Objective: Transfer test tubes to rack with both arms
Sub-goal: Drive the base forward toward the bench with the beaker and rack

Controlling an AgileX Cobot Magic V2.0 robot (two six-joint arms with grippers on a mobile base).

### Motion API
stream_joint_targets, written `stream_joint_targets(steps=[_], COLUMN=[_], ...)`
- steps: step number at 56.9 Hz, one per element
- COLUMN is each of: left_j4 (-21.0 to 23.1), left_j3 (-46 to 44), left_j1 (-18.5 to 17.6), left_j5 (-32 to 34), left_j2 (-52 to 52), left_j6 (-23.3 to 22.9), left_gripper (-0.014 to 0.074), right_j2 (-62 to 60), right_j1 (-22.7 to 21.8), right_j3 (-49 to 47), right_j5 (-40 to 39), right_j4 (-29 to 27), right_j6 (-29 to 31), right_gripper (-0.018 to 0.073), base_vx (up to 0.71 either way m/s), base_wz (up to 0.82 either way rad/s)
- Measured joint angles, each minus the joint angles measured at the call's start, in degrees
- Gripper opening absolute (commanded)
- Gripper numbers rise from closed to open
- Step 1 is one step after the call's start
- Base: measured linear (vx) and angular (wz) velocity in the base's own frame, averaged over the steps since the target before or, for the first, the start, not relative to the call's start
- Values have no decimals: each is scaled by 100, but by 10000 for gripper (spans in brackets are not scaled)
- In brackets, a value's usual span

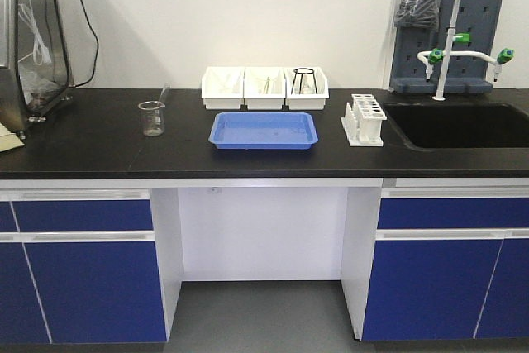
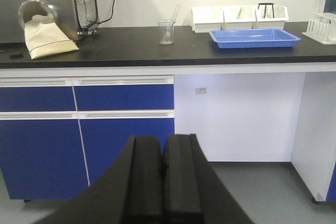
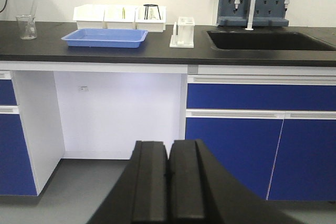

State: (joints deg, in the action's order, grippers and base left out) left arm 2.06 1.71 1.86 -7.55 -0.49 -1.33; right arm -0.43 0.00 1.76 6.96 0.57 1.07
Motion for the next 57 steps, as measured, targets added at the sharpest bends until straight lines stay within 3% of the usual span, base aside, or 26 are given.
stream_joint_targets(steps=[57], left_j4=[0], left_j3=[0], left_j1=[0], left_j5=[0], left_j2=[0], left_j6=[0], left_gripper=[-20], right_j2=[0], right_j1=[0], right_j3=[0], right_j5=[0], right_j4=[0], right_j6=[0], right_gripper=[-8], base_vx=[23], base_wz=[-2])
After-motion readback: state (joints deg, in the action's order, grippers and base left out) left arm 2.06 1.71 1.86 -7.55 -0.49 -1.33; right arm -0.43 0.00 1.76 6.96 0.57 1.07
